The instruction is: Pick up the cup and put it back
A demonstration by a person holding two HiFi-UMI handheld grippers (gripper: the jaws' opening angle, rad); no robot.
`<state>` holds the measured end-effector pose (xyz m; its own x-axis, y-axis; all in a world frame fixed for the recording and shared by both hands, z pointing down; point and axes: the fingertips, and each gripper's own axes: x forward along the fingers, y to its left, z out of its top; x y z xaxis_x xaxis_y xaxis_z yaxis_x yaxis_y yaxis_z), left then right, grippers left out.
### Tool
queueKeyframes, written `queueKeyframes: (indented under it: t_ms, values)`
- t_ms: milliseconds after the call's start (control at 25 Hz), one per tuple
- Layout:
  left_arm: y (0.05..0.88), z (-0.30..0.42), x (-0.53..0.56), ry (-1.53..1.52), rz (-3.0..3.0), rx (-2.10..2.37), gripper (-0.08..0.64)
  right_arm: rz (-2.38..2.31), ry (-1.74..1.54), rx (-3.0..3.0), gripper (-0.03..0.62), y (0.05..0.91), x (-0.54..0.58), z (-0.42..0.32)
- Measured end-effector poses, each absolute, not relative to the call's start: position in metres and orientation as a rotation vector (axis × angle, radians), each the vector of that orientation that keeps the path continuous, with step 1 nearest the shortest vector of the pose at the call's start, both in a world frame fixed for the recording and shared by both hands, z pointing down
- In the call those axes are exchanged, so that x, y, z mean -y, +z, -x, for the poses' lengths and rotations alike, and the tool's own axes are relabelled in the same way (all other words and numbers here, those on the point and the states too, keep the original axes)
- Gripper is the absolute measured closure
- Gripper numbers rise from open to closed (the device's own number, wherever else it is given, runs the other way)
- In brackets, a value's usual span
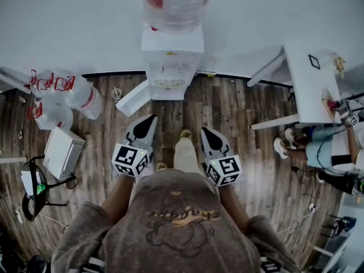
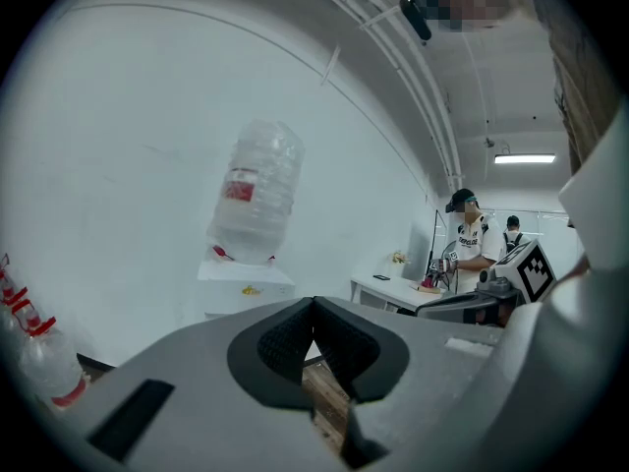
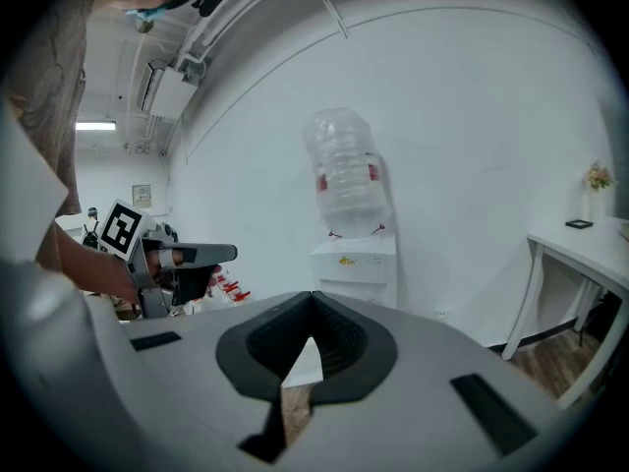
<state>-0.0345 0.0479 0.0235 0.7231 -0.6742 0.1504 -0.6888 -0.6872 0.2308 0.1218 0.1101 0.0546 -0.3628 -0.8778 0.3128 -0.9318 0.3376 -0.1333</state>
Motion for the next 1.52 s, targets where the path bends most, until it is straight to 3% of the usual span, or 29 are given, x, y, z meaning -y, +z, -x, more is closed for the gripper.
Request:
queueKeyframes:
  t_ms: [560, 1520]
  values:
    - [0.054, 0.017, 0.016, 0.131, -2.641, 1.110, 0.558, -1.557, 0.454, 2.504, 0.592, 0.084, -0.021, -0.128]
    - [0.327, -0.004, 0.148, 0.138, -2.654, 1.128, 0.558, -1.442, 0.443, 2.619, 0.592, 0.352, 0.116, -0.141]
